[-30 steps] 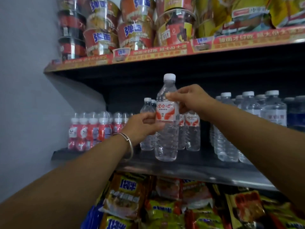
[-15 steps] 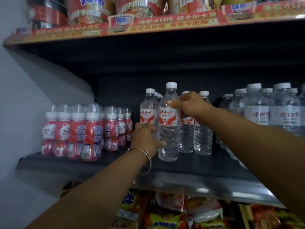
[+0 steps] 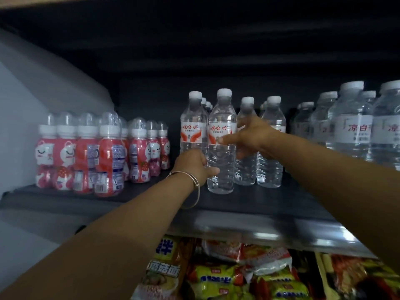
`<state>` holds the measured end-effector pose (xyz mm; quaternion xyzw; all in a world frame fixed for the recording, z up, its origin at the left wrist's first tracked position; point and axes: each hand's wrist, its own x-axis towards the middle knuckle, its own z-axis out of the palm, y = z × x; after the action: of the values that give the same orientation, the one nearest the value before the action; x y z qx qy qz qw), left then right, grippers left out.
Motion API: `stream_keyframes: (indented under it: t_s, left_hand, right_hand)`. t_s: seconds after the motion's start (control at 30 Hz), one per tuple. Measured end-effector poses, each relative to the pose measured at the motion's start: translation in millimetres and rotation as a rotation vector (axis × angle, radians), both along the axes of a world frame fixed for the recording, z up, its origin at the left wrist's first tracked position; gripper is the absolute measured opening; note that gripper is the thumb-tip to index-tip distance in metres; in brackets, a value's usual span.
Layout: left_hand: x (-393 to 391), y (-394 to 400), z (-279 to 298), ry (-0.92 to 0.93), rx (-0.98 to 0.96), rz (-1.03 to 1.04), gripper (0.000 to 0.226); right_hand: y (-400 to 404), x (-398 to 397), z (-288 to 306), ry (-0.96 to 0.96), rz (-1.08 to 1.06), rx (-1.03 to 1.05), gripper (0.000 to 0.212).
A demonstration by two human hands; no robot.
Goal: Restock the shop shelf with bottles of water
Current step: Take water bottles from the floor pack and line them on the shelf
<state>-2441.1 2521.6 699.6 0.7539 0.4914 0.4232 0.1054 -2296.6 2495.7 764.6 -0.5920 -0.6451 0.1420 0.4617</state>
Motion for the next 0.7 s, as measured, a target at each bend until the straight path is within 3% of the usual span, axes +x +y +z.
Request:
stream_keyframes:
  t_s: [0.3, 0.47, 0.7]
  left_hand:
    - [4.4, 5.7, -1.4, 0.08, 0.078, 0.083, 0.018]
    - [3.4, -1.9, -1.2, 0.135, 0.06, 0.071, 0.022]
    - [7.1, -32.4, -6.7, 0.182, 0.126, 0.158, 0.018]
  right_hand:
    - [13.4, -7.6, -7.8, -0.01, -0.117, 0.073, 0.046]
    - [18.1, -7.7, -18.0, -0.019, -0.131, 0.143, 0.041]
    - [-14.2, 1.4, -35.6, -0.412, -0.261, 0.281, 0.045]
